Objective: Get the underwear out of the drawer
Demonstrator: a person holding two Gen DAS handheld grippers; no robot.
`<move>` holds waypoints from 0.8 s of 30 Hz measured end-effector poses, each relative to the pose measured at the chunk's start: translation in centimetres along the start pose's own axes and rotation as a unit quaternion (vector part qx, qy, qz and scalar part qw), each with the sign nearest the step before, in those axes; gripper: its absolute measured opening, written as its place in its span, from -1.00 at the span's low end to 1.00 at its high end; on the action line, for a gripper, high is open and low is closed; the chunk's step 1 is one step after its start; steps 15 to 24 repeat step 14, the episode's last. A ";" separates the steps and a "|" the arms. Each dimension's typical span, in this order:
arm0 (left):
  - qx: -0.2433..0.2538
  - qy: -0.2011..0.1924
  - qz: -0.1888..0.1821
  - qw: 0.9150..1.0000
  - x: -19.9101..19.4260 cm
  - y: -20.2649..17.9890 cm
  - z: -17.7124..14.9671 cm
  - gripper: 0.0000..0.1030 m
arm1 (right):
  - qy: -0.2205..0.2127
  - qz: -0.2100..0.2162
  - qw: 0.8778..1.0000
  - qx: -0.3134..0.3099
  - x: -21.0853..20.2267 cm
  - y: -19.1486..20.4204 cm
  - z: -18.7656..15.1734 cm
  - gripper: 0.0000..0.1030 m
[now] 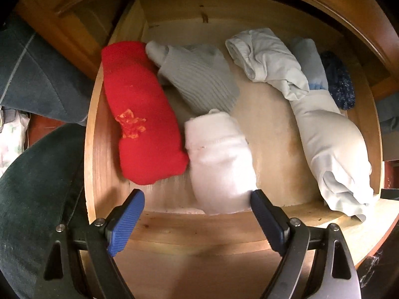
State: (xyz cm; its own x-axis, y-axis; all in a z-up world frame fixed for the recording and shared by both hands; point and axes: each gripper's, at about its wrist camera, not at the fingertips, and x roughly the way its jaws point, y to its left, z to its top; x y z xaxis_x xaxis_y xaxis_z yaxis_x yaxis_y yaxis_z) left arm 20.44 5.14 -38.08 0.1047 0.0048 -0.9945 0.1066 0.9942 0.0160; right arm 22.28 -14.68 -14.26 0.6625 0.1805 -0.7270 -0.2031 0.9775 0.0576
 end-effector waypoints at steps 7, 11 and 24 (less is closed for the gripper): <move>-0.001 0.008 0.000 1.000 0.2 -0.2 0.0 0.75 | -0.003 0.000 1.000 -0.025 0.1 0.5 -0.1 -0.73; -0.005 0.048 0.008 0.999 1.3 -0.5 0.7 0.75 | -0.006 0.011 1.000 -0.026 0.0 0.4 -0.1 -0.72; -0.009 0.073 0.019 0.997 1.8 -0.7 1.0 0.75 | -0.012 0.025 0.999 -0.027 -0.2 0.3 -0.2 -0.57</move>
